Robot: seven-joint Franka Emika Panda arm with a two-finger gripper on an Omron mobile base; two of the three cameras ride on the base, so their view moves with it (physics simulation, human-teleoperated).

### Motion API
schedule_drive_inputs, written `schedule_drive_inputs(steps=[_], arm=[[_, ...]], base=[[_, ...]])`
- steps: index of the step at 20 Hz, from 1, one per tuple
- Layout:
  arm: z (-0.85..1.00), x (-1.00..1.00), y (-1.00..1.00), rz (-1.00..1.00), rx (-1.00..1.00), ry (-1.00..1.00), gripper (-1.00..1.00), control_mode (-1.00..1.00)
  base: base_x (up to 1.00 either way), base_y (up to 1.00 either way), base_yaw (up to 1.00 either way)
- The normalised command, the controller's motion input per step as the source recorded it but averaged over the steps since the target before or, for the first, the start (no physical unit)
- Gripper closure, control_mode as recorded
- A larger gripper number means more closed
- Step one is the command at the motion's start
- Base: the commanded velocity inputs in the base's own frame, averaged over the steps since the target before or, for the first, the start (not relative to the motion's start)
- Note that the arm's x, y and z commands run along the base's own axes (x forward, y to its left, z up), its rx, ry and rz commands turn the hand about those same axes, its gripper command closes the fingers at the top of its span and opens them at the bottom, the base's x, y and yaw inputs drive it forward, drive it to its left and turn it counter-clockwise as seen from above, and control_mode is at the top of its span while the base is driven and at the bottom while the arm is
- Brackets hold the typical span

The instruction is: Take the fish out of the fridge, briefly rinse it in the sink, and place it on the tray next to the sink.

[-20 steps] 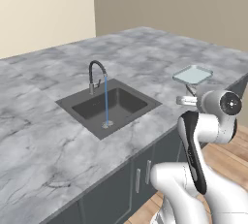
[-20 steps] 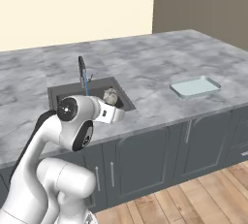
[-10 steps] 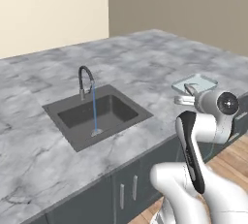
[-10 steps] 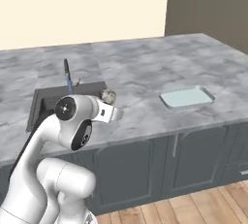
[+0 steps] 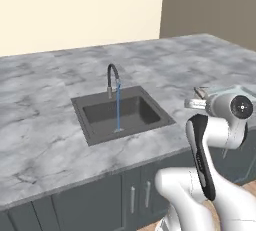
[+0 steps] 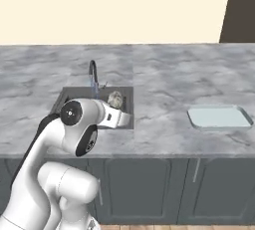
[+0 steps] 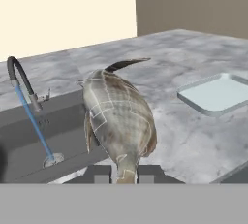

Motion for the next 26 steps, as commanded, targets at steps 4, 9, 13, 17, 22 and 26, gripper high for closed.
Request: schedule_drive_inputs(steps=[4, 9, 13, 17, 22, 26], arm=[[0.0, 0.0, 0.0, 0.0, 0.0, 0.0, 1.0, 1.0], [0.0, 0.0, 0.0, 0.0, 0.0, 0.0, 1.0, 1.0], [0.0, 0.0, 0.0, 0.0, 0.0, 0.0, 1.0, 1.0], [0.0, 0.4, -0.25, 0.23, 0.09, 0.16, 1.0, -1.0], [0.0, 0.98, -0.09, 0.38, 0.16, 0.56, 1.0, -1.0], [-0.05, 0.94, 0.0, 0.48, 0.08, 0.59, 1.0, -1.0]], base=[[-0.04, -0.35, 0.49], [0.41, -0.74, 0.35], [0.43, -0.46, 0.19], [0.08, -0.05, 0.05], [0.0, 0.0, 0.0], [0.0, 0.0, 0.0]])
